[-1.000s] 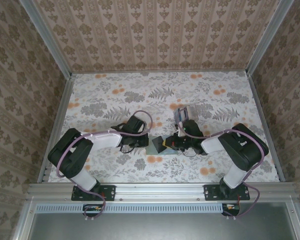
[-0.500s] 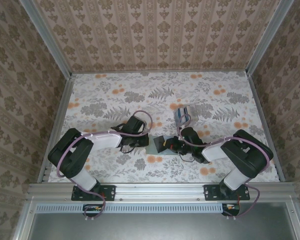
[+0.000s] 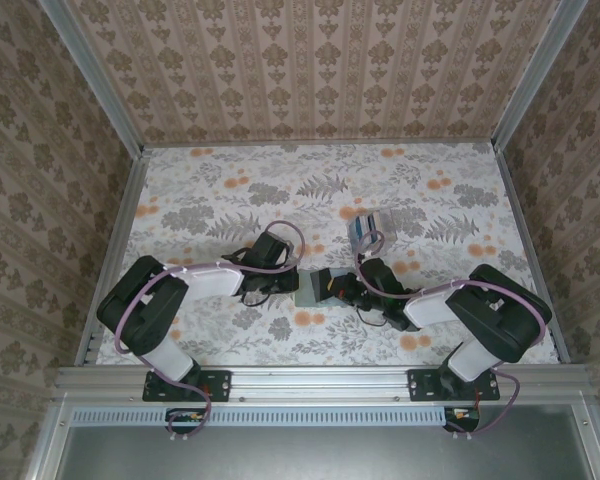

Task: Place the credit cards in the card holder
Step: Insert the credit card into the card slot.

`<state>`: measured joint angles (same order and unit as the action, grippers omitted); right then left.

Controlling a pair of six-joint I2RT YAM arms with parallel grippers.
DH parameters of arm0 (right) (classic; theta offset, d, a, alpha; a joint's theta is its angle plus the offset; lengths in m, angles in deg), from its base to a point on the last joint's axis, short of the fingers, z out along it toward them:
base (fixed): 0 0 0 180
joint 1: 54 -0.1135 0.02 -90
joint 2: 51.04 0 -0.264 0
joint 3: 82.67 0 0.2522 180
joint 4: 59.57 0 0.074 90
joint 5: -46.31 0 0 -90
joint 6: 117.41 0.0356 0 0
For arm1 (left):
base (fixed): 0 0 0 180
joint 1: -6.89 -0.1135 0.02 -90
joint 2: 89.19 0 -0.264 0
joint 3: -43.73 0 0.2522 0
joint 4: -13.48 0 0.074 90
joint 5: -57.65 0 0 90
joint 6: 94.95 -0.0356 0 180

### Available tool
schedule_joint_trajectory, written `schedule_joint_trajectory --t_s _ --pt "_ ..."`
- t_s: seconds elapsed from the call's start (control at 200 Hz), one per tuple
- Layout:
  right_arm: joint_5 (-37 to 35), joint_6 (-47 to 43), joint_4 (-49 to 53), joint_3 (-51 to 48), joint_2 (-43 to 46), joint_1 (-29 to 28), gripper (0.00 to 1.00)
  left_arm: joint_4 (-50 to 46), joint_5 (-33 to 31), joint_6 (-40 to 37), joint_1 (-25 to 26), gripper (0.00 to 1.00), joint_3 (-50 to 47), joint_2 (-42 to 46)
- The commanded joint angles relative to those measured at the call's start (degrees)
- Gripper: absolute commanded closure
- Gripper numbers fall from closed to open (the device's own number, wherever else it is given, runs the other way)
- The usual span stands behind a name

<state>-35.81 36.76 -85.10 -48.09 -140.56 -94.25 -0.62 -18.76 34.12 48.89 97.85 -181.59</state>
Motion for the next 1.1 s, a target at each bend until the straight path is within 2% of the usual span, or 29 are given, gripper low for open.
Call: schedule_joint_trajectory --t_s 0.0,0.255,0.44,0.52,0.715,0.87,1.095 --pt "-3.87 1.95 1.11 -0.05 -1.51 -1.92 1.00 -0.28 0.36 1.89 0.19 0.94 -2.82 -4.18" --pt "-4.97 4.84 0.87 3.46 -5.80 -6.69 1.00 2.09 0.88 3.54 0.18 0.95 -3.75 -5.32" --pt "-4.45 5.96 -0.65 5.11 -9.90 -8.56 0.93 2.44 0.32 4.49 0.10 0.97 -4.18 -5.80" --pt "-4.61 5.51 0.48 5.02 -9.59 -8.63 0.86 2.80 0.06 4.85 0.03 0.97 -4.65 -5.63" --pt "-5.11 -0.56 13.11 7.31 -4.53 -8.54 0.65 3.68 -0.22 5.23 -0.27 0.97 -5.71 -5.25" --pt "-8.91 -5.29 25.08 9.05 0.98 -8.41 0.52 5.50 0.03 6.07 -0.42 0.97 -6.84 -5.64" --pt "-12.91 -9.08 36.27 9.99 7.34 -8.36 0.47 8.01 0.60 7.16 -0.44 0.97 -7.93 -6.17"
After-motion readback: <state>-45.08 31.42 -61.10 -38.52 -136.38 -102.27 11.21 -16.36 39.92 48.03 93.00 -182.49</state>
